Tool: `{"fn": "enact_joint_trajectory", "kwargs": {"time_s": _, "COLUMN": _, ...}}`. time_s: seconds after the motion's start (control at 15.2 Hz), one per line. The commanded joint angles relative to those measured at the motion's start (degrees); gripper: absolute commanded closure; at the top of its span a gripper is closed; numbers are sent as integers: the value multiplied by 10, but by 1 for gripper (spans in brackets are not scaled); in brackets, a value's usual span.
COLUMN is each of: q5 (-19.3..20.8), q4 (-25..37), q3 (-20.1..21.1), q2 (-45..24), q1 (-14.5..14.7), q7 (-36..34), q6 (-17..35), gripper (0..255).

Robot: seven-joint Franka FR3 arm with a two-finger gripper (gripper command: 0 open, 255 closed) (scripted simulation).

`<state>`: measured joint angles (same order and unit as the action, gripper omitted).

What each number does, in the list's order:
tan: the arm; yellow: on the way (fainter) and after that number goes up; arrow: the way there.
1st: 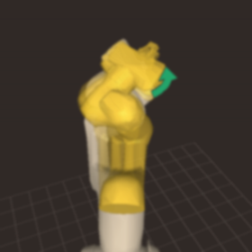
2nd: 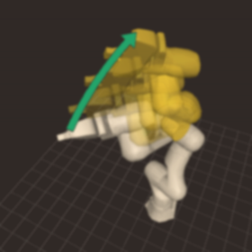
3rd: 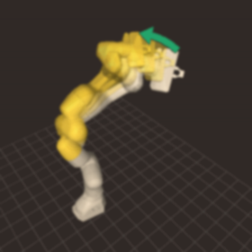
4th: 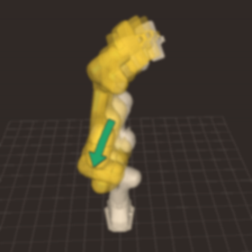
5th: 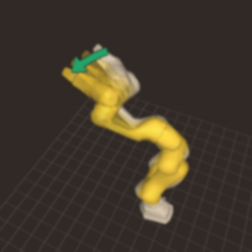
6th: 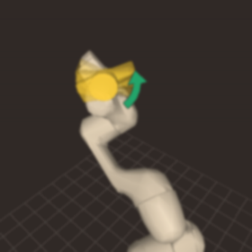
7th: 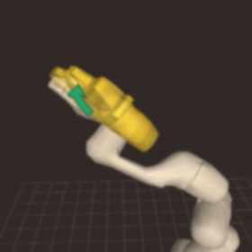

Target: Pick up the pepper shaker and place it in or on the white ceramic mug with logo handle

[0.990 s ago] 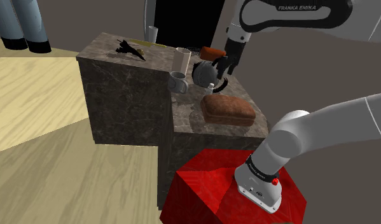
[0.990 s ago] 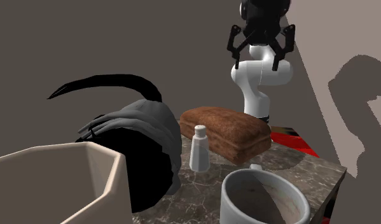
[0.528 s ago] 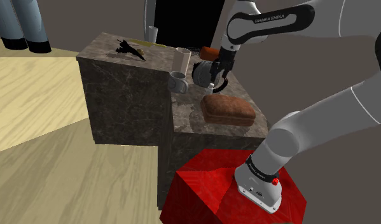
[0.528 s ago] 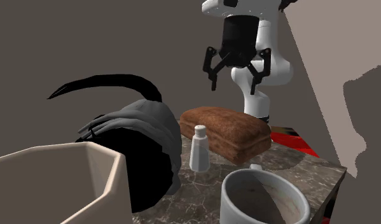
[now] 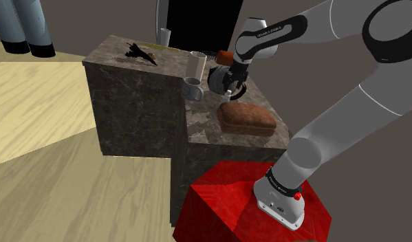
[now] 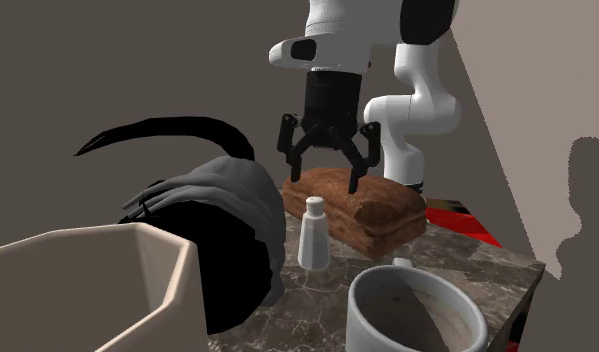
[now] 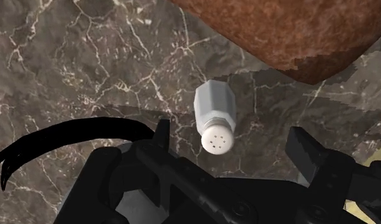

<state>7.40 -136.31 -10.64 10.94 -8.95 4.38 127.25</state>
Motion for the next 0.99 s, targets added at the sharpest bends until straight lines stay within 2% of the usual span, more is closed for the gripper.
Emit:
{"fn": "enact_joint_trajectory", "kwargs": {"time_s": 0.0, "q5": -1, "q4": -3, "q3": -2, "q2": -15, "q1": -1, "q7": 0, "q6": 19, "gripper": 0}}
{"fn": "enact_joint_trajectory", "kwargs": {"time_s": 0.33, "q5": -2, "q4": -18, "q3": -5, "q2": -37, "q1": -2, "q7": 1, "q6": 57, "gripper": 0}}
{"fn": "enact_joint_trajectory", "kwargs": {"time_s": 0.86, "q5": -2, "q4": -18, "q3": -5, "q2": -37, "q1": -2, "q7": 1, "q6": 57, "gripper": 0}}
{"fn": "enact_joint_trajectory", "kwargs": {"time_s": 0.92, "q5": -2, "q4": -18, "q3": -5, "q2": -37, "q1": -2, "q7": 1, "q6": 57, "gripper": 255}}
